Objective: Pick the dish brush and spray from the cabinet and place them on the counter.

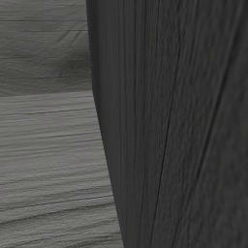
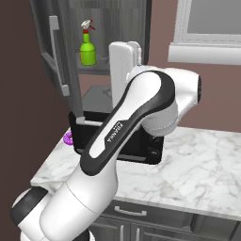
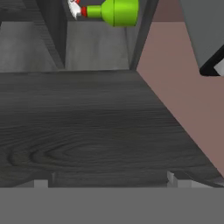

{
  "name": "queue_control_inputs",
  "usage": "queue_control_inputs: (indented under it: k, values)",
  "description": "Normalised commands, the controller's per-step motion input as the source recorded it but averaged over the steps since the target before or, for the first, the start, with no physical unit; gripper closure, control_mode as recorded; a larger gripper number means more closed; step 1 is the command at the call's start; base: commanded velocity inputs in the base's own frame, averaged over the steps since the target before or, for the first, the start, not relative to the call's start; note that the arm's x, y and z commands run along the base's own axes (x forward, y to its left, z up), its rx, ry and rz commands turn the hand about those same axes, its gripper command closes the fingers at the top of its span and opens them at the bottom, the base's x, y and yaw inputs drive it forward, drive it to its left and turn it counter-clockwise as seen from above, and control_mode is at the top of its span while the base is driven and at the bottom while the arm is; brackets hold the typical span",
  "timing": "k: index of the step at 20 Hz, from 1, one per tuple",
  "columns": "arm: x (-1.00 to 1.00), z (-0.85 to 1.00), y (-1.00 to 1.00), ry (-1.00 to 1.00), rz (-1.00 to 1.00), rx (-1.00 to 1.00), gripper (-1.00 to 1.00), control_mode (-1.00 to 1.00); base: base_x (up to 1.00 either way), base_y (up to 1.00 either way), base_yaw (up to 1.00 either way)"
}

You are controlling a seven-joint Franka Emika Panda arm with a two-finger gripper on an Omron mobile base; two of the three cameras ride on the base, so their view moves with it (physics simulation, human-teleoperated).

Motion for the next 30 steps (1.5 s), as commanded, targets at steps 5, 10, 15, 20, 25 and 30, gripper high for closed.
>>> queue_control_inputs:
  k: [5,10,15,20,25,30]
  values:
    - [0.0,0.0,0.17,-0.01,0.04,0.0,-1.0,-1.0,0.0,0.0,0.0]
    - [0.02,0.0,0.17,-0.01,0.03,0.0,-1.0,-1.0,0.0,0.0,0.0]
    - [0.14,0.0,0.15,0.0,0.06,0.02,-1.0,-1.0,0.0,0.0,0.0]
    - [0.21,0.0,0.12,0.0,0.06,0.02,-1.0,-1.0,0.0,0.0,0.0]
    - [0.02,0.0,0.15,-0.02,0.08,0.0,-1.0,-1.0,0.0,0.0,0.0]
    - [0.0,0.0,0.22,-0.01,0.08,0.0,-1.0,-1.0,0.0,0.0,0.0]
